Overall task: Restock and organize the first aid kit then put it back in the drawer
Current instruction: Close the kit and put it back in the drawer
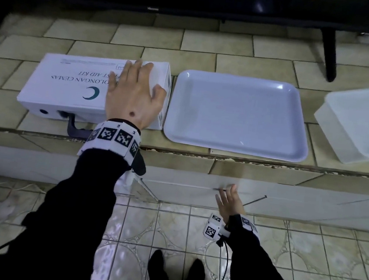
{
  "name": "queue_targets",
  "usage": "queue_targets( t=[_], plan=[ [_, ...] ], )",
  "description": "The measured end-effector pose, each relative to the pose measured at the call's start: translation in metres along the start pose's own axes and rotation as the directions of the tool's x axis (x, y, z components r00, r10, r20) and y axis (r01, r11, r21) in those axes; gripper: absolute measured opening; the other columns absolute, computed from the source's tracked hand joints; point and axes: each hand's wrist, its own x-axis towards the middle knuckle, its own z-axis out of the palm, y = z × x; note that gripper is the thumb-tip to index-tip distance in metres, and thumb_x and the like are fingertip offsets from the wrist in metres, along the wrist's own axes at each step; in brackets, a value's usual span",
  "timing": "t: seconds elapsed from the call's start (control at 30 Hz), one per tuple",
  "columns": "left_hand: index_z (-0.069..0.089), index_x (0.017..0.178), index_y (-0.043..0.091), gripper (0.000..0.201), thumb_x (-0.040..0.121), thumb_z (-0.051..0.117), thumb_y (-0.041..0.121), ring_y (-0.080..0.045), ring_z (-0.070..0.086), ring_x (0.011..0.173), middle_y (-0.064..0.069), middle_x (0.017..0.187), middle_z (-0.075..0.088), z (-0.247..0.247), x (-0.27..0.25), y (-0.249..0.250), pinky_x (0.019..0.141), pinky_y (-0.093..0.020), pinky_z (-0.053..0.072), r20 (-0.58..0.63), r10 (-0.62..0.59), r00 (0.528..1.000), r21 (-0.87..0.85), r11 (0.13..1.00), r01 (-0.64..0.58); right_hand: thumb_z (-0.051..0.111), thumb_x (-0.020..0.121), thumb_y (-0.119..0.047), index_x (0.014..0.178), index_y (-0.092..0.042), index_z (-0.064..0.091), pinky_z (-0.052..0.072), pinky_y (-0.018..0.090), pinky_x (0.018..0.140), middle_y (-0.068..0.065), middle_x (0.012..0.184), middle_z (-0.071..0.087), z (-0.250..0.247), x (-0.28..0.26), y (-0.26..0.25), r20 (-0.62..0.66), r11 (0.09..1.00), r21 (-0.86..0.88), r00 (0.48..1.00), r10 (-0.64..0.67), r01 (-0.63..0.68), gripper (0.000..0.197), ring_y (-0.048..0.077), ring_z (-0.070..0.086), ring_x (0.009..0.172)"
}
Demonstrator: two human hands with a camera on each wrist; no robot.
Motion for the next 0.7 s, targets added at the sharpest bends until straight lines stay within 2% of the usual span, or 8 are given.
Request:
queue_targets(
  t=[0.13, 0.3, 0.4, 0.5, 0.57, 0.63, 0.67, 0.7],
  plan=[
    [0.028, 0.144, 0.016, 0.053, 0.094, 0.032, 0.032, -0.021, 0.015, 0.145, -0.005, 0.155, 0.023, 0.001, 0.0, 0.0, 0.118, -0.044, 0.004, -0.013, -0.005, 1.0, -0.005, 1.0, 0.005, 0.038, 0.099, -0.032, 0.143, -0.009, 0.03, 0.034, 0.031, 0.108, 0.009, 0.151, 0.031, -0.002, 0.005, -0.001, -0.036, 0.999, -0.019, 0.999, 0.037, -0.038, 0.05, 0.023, 0.033, 0.138],
    [0.03, 0.144, 0.015, 0.053, 0.094, 0.033, 0.031, -0.022, 0.017, 0.144, -0.006, 0.154, 0.025, 0.001, 0.0, 0.0, 0.118, -0.045, 0.006, -0.022, -0.003, 1.0, -0.008, 1.0, 0.003, 0.037, 0.099, -0.025, 0.109, -0.017, 0.055, 0.02, 0.034, 0.116, 0.001, 0.128, 0.054, -0.008, -0.007, 0.004, 0.017, 0.999, 0.04, 1.0, 0.026, -0.027, 0.022, 0.02, 0.034, 0.138],
    [0.029, 0.144, 0.015, 0.053, 0.094, 0.033, 0.031, -0.022, 0.016, 0.144, -0.006, 0.154, 0.025, 0.001, 0.0, 0.0, 0.118, -0.045, 0.006, -0.014, -0.007, 1.0, -0.006, 1.0, 0.007, 0.037, 0.1, -0.026, 0.14, -0.001, 0.032, 0.022, 0.036, 0.117, 0.009, 0.143, 0.043, -0.021, -0.018, 0.013, -0.008, 0.999, 0.03, 1.0, 0.022, -0.022, 0.047, 0.021, 0.041, 0.131],
    [0.028, 0.145, 0.015, 0.053, 0.094, 0.032, 0.031, -0.021, 0.014, 0.145, -0.005, 0.155, 0.023, 0.001, 0.0, 0.0, 0.118, -0.044, 0.004, -0.004, -0.01, 1.0, -0.006, 1.0, 0.01, 0.043, 0.096, -0.029, 0.143, -0.006, 0.028, 0.027, 0.037, 0.112, 0.009, 0.147, 0.038, -0.033, -0.041, 0.02, -0.026, 0.999, 0.015, 0.999, 0.043, -0.042, 0.055, 0.022, 0.045, 0.124],
    [0.027, 0.145, 0.015, 0.053, 0.094, 0.033, 0.03, -0.021, 0.013, 0.145, -0.005, 0.155, 0.022, 0.0, 0.0, 0.0, 0.118, -0.044, 0.004, 0.002, -0.015, 1.0, -0.004, 1.0, 0.015, 0.058, 0.088, -0.034, 0.141, -0.007, 0.033, 0.034, 0.036, 0.106, 0.006, 0.143, 0.042, -0.036, -0.069, 0.028, -0.037, 0.983, -0.178, 0.998, 0.048, -0.054, 0.064, 0.026, 0.046, 0.126],
    [0.026, 0.146, 0.015, 0.053, 0.095, 0.032, 0.03, -0.021, 0.012, 0.145, -0.005, 0.156, 0.021, 0.0, -0.001, 0.0, 0.118, -0.044, 0.003, 0.014, -0.021, 1.0, 0.0, 1.0, 0.021, 0.076, 0.065, -0.032, 0.125, -0.008, 0.052, 0.046, 0.021, 0.086, 0.009, 0.118, 0.06, -0.034, -0.108, 0.034, 0.006, 0.872, -0.478, 0.994, -0.112, 0.101, 0.069, 0.024, 0.058, 0.108],
    [0.026, 0.146, 0.015, 0.053, 0.095, 0.032, 0.031, -0.021, 0.012, 0.145, -0.005, 0.156, 0.02, -0.001, -0.001, 0.001, 0.118, -0.044, 0.003, 0.021, -0.023, 1.0, 0.003, 1.0, 0.023, 0.078, 0.062, -0.033, 0.11, -0.018, 0.06, 0.046, 0.012, 0.078, 0.002, 0.105, 0.066, -0.031, -0.124, 0.034, 0.122, 0.723, -0.63, 0.955, -0.27, 0.285, 0.053, 0.018, 0.061, 0.102],
    [0.026, 0.146, 0.015, 0.054, 0.095, 0.032, 0.031, -0.021, 0.012, 0.145, -0.005, 0.156, 0.02, -0.001, -0.001, 0.001, 0.118, -0.044, 0.003, 0.026, -0.022, 0.999, 0.005, 1.0, 0.022, 0.076, 0.068, -0.032, 0.098, -0.029, 0.062, 0.044, 0.006, 0.077, -0.009, 0.099, 0.068, -0.025, -0.139, 0.03, 0.308, 0.479, -0.726, 0.857, -0.414, 0.493, 0.033, 0.011, 0.061, 0.101]
  ],
)
